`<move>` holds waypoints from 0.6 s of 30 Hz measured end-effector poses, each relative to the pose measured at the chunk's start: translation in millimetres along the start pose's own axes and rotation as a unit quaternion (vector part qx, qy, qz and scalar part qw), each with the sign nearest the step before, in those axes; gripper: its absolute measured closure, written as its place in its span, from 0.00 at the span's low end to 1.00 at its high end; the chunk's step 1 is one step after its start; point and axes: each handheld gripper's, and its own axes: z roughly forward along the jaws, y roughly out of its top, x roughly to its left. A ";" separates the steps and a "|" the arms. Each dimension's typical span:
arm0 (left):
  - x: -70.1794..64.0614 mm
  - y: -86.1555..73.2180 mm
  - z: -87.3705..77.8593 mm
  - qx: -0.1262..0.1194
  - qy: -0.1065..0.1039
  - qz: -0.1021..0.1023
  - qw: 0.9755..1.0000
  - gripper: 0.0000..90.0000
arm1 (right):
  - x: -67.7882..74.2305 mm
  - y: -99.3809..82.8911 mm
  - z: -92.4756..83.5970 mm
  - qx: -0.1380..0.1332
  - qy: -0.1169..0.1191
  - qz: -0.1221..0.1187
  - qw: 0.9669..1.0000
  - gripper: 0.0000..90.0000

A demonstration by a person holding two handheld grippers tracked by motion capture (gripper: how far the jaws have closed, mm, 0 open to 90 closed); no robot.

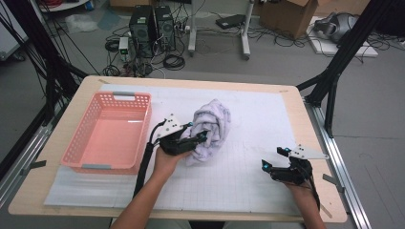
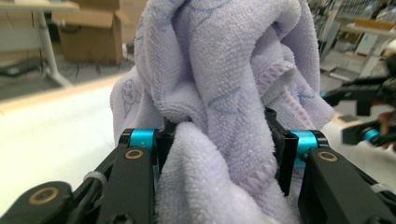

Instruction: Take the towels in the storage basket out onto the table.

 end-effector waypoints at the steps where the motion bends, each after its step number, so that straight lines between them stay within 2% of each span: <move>1: -1.5 -4.0 4.3 0.007 0.000 -0.004 1.000 0.63 | 0.3 -0.2 -0.3 -0.001 0.001 0.000 1.000 0.18; 6: -8.3 -17.6 19.5 0.019 0.008 -0.020 1.000 0.63 | 2.6 -1.7 -1.5 0.008 0.003 -0.010 1.000 0.18; 7: -8.1 -22.5 26.6 0.028 0.014 -0.033 0.999 0.63 | 2.5 -2.1 -1.9 0.009 0.001 -0.010 1.000 0.18; 9: -5.7 -26.3 31.3 0.040 0.021 -0.046 0.998 0.61 | 0.7 -3.0 -1.7 0.009 -0.001 -0.003 1.000 0.18; 12: 0.0 -28.4 32.2 0.054 0.030 -0.067 0.996 0.49 | -1.1 -2.9 0.8 0.014 -0.003 -0.001 1.000 0.18; 13: 0.8 -26.8 30.3 0.056 0.041 -0.069 0.995 0.43 | -2.0 -2.7 2.1 0.015 -0.005 -0.004 1.000 0.18; 15: 1.2 -20.6 22.3 0.051 0.065 -0.056 0.995 0.34 | -2.3 -2.6 3.7 0.019 -0.006 -0.002 1.000 0.18; 16: 1.2 -20.6 22.3 0.051 0.065 -0.056 0.995 0.30 | -2.4 -2.4 4.3 0.020 -0.005 -0.003 1.000 0.18; 18: 0.7 -9.0 4.0 0.039 0.082 -0.041 0.995 0.27 | -2.2 -2.0 4.0 0.019 -0.006 -0.006 1.000 0.18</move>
